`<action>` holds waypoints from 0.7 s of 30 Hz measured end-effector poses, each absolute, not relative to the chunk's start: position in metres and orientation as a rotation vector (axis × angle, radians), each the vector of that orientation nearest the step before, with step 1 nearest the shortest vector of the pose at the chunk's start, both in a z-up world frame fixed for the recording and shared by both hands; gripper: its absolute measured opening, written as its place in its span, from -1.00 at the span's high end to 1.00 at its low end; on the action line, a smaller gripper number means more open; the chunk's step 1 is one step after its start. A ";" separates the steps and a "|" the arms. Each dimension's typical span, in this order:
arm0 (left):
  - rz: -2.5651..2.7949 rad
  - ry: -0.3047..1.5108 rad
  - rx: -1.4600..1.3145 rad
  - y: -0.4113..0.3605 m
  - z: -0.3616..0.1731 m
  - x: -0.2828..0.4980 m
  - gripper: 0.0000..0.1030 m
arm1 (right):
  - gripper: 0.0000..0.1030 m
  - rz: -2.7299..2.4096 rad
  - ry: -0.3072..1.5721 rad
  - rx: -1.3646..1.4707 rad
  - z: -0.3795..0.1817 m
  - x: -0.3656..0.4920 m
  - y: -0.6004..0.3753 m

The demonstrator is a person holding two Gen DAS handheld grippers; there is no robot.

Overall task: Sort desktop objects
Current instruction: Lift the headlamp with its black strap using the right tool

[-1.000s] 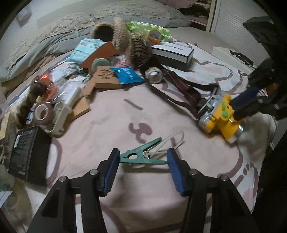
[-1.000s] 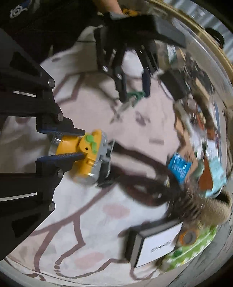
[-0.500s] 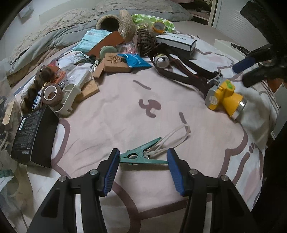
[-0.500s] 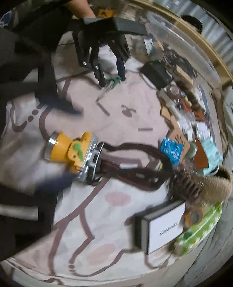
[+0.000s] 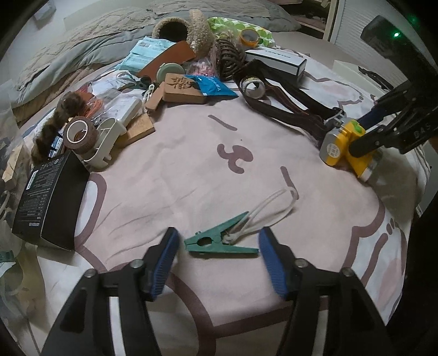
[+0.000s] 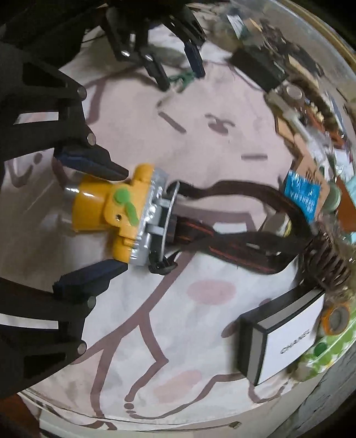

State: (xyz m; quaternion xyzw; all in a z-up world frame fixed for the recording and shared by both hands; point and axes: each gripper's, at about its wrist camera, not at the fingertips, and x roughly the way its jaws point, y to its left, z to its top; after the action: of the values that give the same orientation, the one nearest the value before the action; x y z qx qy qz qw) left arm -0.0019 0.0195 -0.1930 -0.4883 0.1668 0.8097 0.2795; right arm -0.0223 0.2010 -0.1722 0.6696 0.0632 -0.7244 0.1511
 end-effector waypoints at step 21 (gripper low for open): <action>2.185 0.420 -1.329 0.018 -0.195 -0.007 -0.42 | 0.02 -1.969 0.012 2.071 -0.188 -0.023 0.203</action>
State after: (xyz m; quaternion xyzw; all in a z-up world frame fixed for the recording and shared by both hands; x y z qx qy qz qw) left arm -0.0069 0.0176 -0.1952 -0.4936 0.1558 0.8114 0.2713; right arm -0.0225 0.2031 -0.1879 0.7175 0.0042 -0.6820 0.1415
